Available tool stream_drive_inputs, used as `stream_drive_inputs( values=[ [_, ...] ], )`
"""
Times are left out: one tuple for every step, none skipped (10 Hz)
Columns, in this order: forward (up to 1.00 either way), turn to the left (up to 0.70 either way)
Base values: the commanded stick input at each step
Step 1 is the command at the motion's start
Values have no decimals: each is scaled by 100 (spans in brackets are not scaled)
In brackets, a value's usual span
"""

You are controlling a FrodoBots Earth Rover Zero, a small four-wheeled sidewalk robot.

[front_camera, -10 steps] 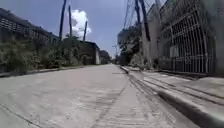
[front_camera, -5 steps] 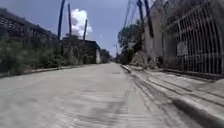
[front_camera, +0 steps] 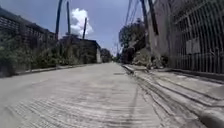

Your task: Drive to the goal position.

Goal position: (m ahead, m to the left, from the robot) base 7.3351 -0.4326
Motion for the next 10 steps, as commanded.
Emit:
stream_drive_inputs(
  values=[
    [100, -40],
    [100, -20],
    [100, 0],
    [100, 0],
    [100, 0],
    [100, 0],
    [100, 0],
    [100, 0],
    [100, 0],
    [100, 0]
  ],
)
